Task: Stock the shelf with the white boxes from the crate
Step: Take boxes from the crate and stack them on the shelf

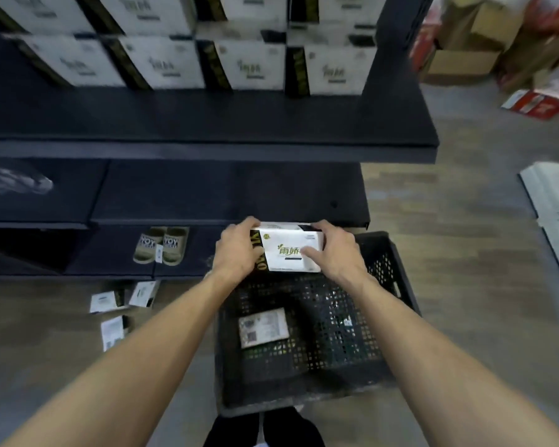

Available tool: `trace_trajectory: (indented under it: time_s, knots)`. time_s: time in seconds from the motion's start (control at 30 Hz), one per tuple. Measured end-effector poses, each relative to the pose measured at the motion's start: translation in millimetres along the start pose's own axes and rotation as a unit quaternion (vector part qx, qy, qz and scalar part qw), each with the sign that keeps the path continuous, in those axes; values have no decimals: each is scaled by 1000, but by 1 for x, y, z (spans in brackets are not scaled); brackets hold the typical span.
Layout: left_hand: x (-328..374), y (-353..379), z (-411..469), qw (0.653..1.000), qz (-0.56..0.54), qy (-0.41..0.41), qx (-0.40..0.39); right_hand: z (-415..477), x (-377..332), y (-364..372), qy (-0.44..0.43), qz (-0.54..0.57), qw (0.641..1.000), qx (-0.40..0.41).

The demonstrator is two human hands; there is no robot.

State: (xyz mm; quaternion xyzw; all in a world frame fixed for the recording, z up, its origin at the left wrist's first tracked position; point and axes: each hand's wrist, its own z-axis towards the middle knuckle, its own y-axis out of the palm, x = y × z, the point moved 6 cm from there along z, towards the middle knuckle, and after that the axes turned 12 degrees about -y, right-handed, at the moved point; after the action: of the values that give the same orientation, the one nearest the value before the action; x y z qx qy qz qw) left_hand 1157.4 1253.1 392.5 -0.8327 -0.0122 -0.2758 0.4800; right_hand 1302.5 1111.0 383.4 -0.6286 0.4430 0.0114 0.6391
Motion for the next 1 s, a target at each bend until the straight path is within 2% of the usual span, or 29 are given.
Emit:
trace_trajectory:
  time_s: [0.3,0.63,0.77,1.0]
  knots:
    - [83,-163,5,984,-5,117,131,46,-109,-127,-103,17,985,134]
    - [132,-288,59,956,-18,191,221,129,-209,-208,-181,-14,955,233]
    - [144,-310,89,953,-45,215,210,160,-220,-221,-158,-11,954,255]
    - [148,-305,114,946,-36,229,227,180,-216,-218,-133,-27,955,263]
